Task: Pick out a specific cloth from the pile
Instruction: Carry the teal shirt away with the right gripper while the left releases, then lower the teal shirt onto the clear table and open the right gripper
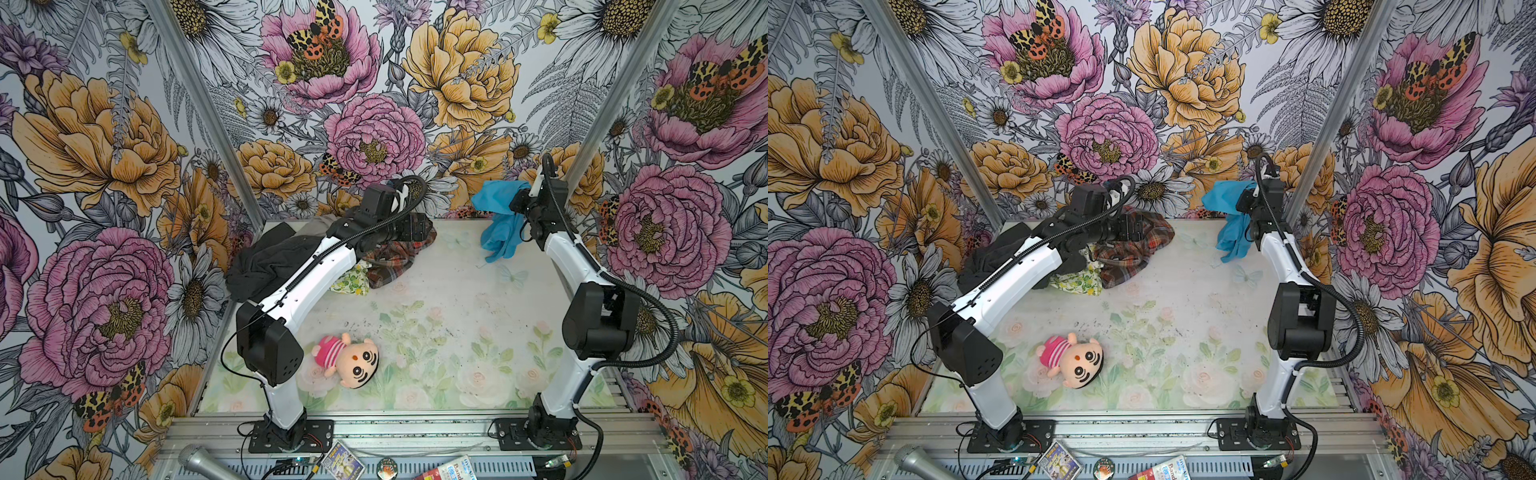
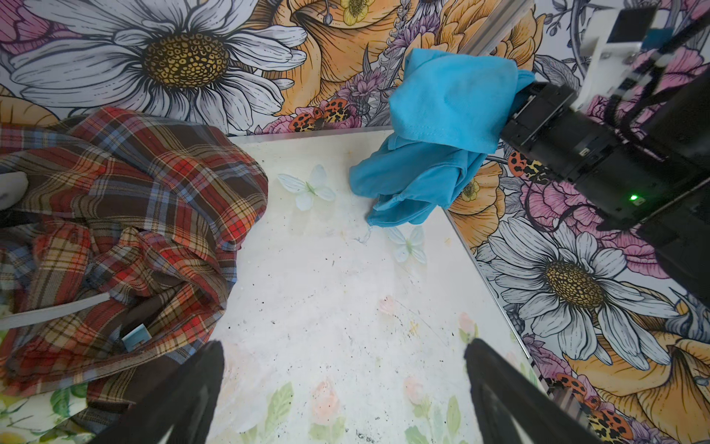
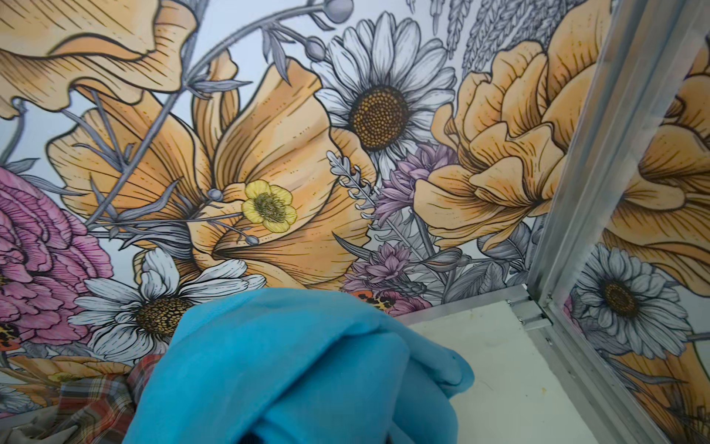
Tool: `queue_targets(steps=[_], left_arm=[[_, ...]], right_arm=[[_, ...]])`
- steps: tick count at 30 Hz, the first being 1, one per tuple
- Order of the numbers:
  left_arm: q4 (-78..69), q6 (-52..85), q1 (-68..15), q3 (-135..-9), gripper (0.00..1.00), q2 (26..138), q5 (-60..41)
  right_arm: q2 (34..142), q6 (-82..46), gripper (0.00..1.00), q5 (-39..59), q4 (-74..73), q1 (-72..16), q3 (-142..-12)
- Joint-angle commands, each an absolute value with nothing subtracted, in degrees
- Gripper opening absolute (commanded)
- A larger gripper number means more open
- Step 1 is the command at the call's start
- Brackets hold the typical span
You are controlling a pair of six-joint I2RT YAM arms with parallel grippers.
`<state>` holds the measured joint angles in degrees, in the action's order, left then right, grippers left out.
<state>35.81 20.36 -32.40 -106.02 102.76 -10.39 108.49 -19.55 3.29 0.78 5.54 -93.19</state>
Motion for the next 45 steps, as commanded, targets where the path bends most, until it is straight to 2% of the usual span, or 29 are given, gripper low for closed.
queue_targets(steps=[1,17,33,45], left_arm=[[36.0,19.5,-31.6,-108.5,0.99,103.7,-11.5],[36.0,18.2,-28.1,-108.8,0.99,106.4,-12.9],[36.0,18.9,-27.1,-104.3,0.99,104.9,-9.9],[36.0,22.0,-28.3,-90.8,0.99,91.8,-5.2]], right_arm=[[110.0,-20.0,0.00,3.3,-3.1,6.2,-95.3],[109.2,-17.2,0.00,0.3,2.1,9.2,-88.2],[115.1,-23.2,0.00,0.6,13.5,8.4,-85.1],[116.7,-23.0,0.00,-4.4,21.2,6.7,-84.4]])
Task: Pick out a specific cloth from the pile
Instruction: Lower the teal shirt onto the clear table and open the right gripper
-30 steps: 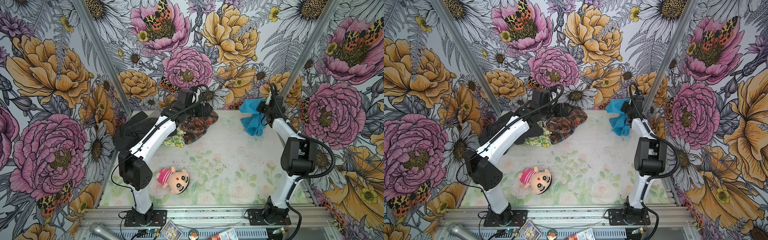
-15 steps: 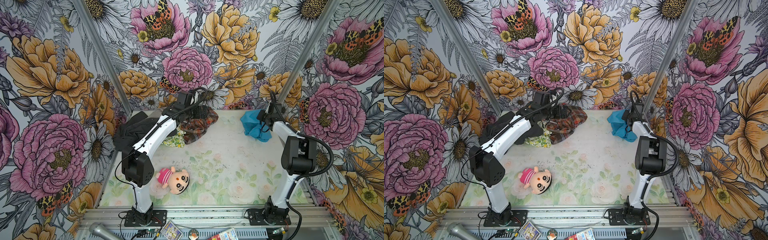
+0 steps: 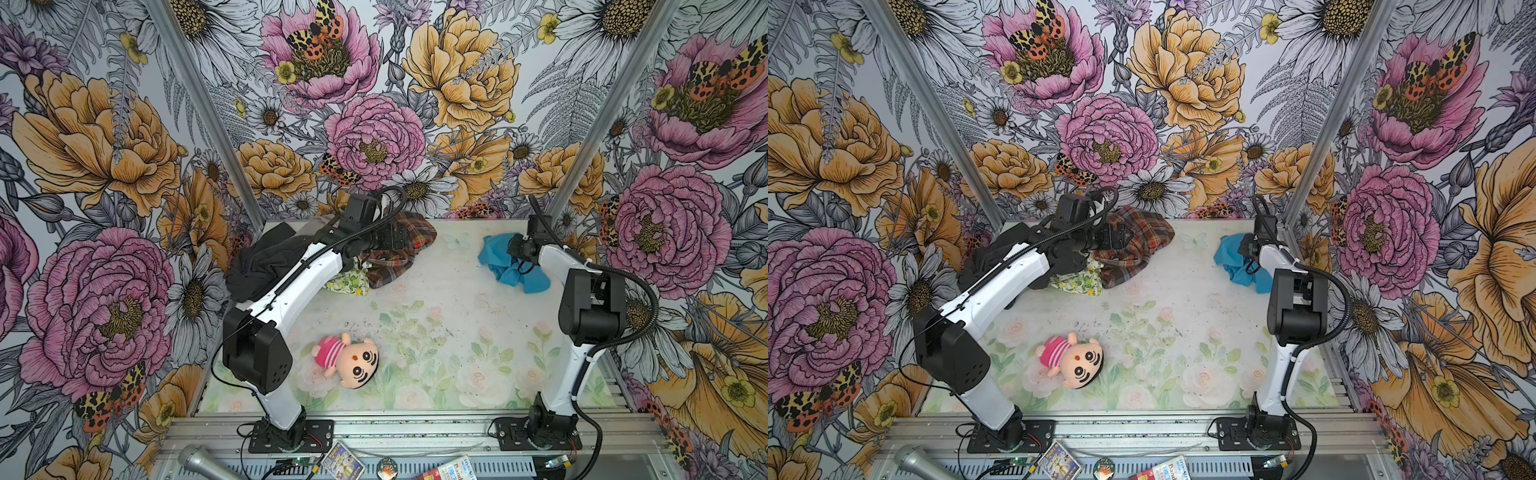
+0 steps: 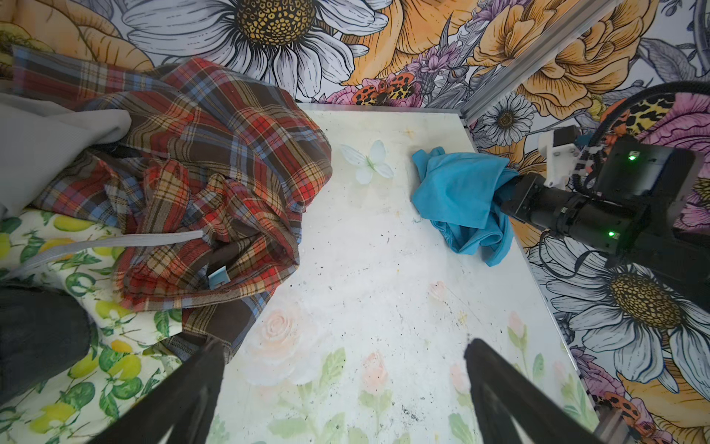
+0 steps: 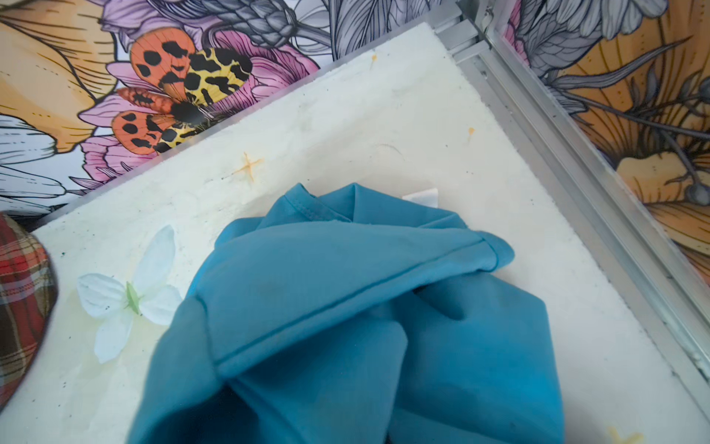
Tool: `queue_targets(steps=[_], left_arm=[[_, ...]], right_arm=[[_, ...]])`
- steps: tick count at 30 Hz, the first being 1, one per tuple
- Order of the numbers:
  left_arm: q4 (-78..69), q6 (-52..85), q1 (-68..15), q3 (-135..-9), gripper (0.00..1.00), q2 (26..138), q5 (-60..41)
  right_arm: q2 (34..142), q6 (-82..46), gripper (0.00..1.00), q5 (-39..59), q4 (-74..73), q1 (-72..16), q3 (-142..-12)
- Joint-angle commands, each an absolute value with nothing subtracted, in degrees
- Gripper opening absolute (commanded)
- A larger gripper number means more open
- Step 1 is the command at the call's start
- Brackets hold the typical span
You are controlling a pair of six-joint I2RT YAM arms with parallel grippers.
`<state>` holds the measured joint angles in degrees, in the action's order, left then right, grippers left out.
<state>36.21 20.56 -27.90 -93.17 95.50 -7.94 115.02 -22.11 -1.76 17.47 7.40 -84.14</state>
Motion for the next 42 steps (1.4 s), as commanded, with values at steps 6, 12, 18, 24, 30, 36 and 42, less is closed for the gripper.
queue_targets(steps=[6,12,18,24,30,36,42], left_arm=[[36.0,24.0,-28.7,-83.9,0.99,84.7,-3.3],[36.5,25.9,-29.5,-77.4,0.99,78.3,-1.2],[37.3,28.0,-31.0,-72.0,0.99,72.7,1.4],[39.4,28.0,-32.2,-69.3,0.99,67.9,4.4],[40.3,27.7,-32.1,-67.2,0.99,64.0,6.1],[40.4,27.8,-32.1,-66.9,0.99,62.9,6.0],[41.3,25.2,-32.0,-70.0,0.99,65.9,5.3]], right_arm=[[119.3,-22.8,0.00,-4.2,26.9,5.9,-87.5],[122.4,-21.7,0.00,-3.8,31.5,5.9,-90.7],[125.6,-20.8,0.00,-3.1,34.7,5.9,-93.5],[129.1,-20.7,0.00,-2.8,39.0,5.9,-98.3],[131.0,-20.9,0.05,-2.4,41.8,6.0,-101.7],[130.2,-20.7,0.28,-3.1,43.2,6.0,-101.7],[125.9,-21.0,0.54,-3.7,43.2,5.9,-99.1]])
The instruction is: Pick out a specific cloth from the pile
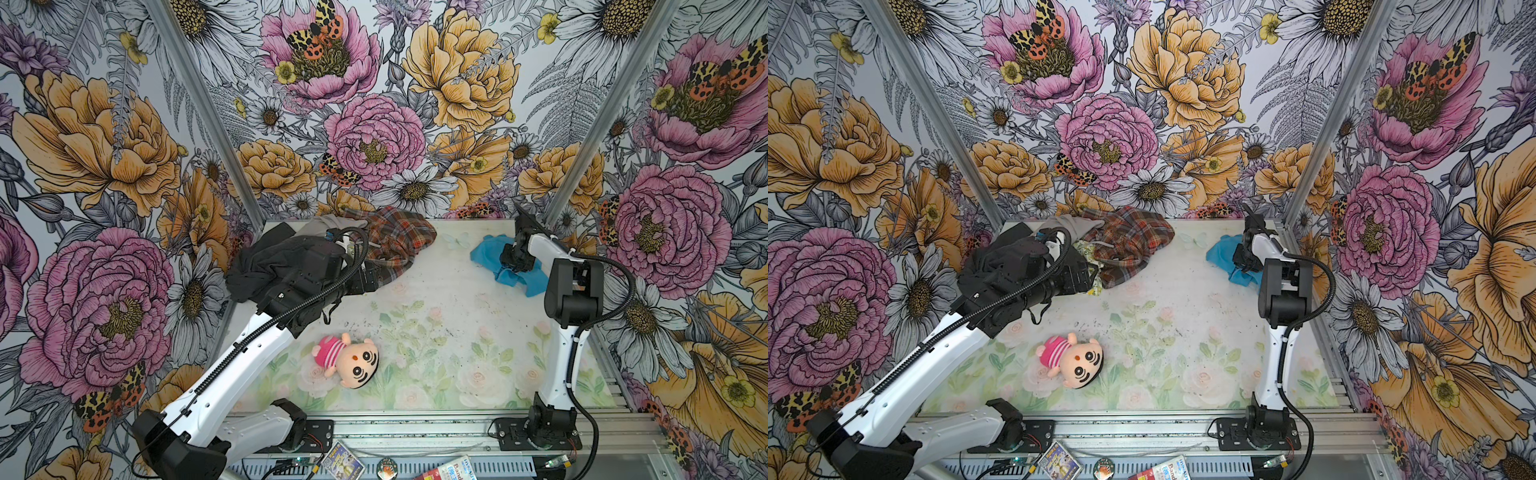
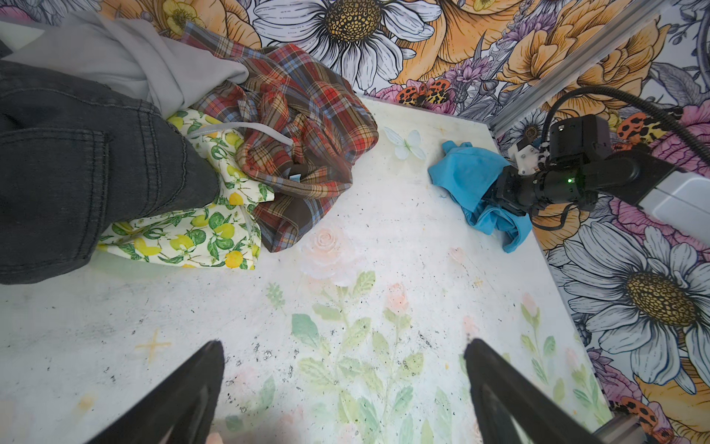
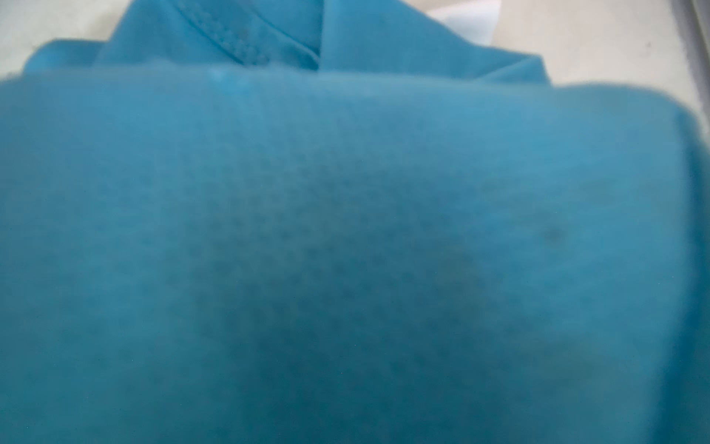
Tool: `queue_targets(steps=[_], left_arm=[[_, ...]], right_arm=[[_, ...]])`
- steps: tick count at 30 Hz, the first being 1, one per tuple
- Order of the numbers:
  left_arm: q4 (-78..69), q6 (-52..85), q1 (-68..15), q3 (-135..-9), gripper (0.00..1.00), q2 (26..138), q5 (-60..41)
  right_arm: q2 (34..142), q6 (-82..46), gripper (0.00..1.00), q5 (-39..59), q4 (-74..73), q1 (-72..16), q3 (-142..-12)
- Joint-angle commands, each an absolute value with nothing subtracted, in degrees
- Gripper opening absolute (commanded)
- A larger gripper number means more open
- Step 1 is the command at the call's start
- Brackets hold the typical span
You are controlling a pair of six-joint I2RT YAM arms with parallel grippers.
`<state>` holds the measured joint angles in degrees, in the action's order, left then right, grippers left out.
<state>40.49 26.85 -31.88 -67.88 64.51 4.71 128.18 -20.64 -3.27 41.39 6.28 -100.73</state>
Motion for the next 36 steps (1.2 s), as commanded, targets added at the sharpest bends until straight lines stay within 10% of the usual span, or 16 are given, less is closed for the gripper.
queue_targets(steps=[1,12,36], left_arm=[[41.5,24.8,-31.8,-70.5,0.99,66.4,5.2],[41.6,21.3,-29.6,-72.5,0.99,70.1,2.1],[27.6,13.0,-10.6,-54.6,0.99,61.3,4.3]], right_arm=[[125.2,-21.0,0.57,-3.6,43.2,5.9,-98.8],[116.8,-24.3,0.82,-0.9,43.2,5.4,-96.9],[74.9,-16.8,0.87,-8.0,25.6,0.5,-62.8]])
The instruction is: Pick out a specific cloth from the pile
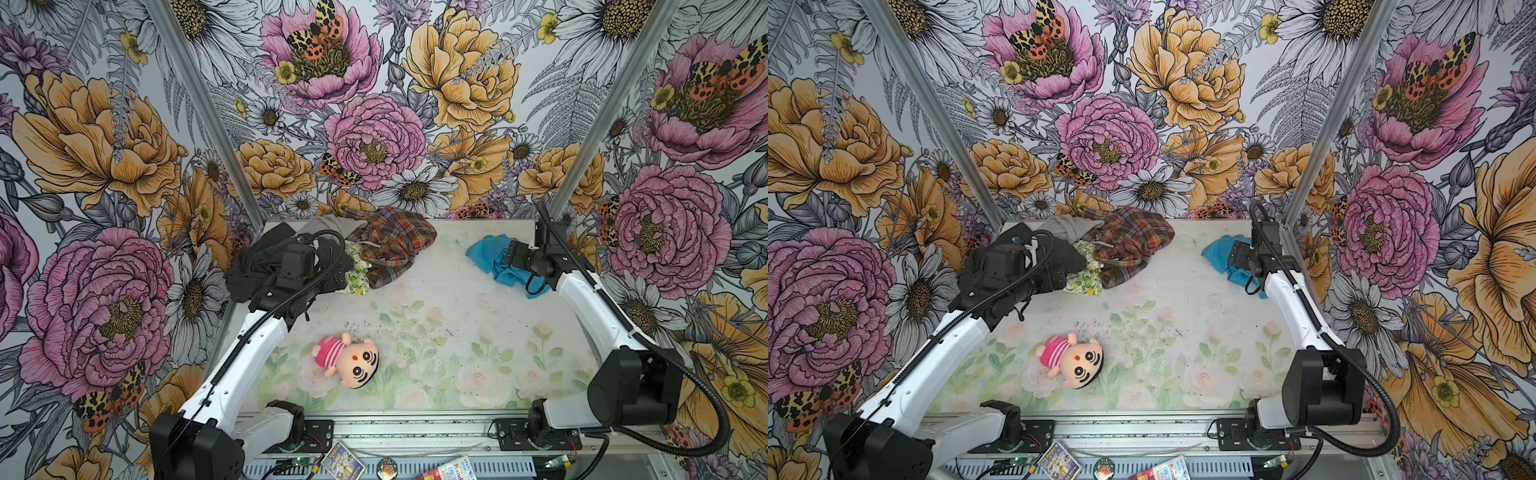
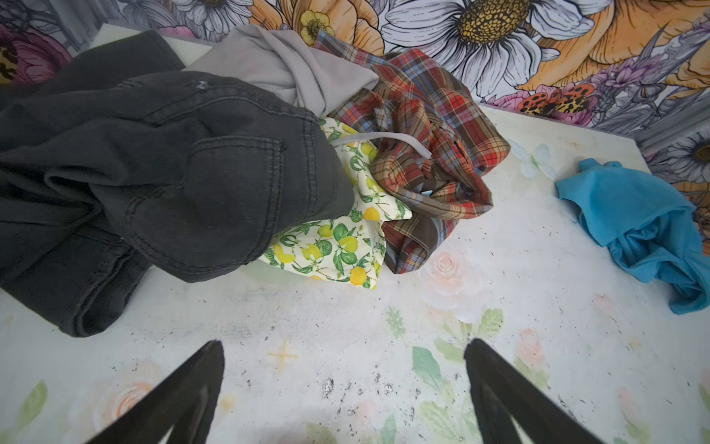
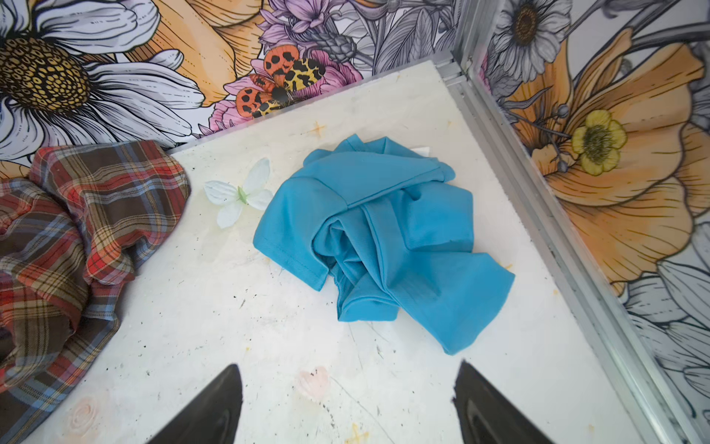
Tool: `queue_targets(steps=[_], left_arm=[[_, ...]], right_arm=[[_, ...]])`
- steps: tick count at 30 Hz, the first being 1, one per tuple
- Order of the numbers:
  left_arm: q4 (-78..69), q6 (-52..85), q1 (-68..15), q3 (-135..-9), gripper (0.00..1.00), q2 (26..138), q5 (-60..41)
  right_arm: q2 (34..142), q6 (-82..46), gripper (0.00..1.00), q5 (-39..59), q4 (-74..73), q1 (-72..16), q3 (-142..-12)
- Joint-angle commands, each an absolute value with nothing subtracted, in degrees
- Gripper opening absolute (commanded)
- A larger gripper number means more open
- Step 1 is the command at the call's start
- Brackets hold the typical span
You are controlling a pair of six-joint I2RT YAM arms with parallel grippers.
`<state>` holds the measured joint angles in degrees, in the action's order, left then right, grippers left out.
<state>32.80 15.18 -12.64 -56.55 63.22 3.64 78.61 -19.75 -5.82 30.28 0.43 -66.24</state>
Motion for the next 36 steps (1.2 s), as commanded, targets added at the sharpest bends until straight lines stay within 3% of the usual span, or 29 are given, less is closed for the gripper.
queue_targets(steps=[1,8,19,24,36], left_arm=[[27.2,12.8,-9.8,-54.0,0.99,60.9,4.8],[16.3,6.9,-5.8,-46.3,0.99,59.8,11.6],[-21.8,3.7,-0.4,-28.9,0.99,69.0,7.0],[-35.4,1.2,0.5,-23.0,0.99,75.6,6.7],[-50.3,2.0,1.9,-21.7,0.99,85.5,6.8]], right_arm=[[73.4,-16.4,0.87,-8.3,24.5,0.5,-61.2],[62.1,-12.5,0.88,-11.0,14.9,0.4,-46.8],[51.2,-8.7,0.89,-13.3,-8.1,0.5,-24.1],[54.9,-7.2,0.89,-14.1,-15.7,0.5,-20.4],[74.0,-5.4,0.89,-11.7,-38.5,0.6,-19.9]])
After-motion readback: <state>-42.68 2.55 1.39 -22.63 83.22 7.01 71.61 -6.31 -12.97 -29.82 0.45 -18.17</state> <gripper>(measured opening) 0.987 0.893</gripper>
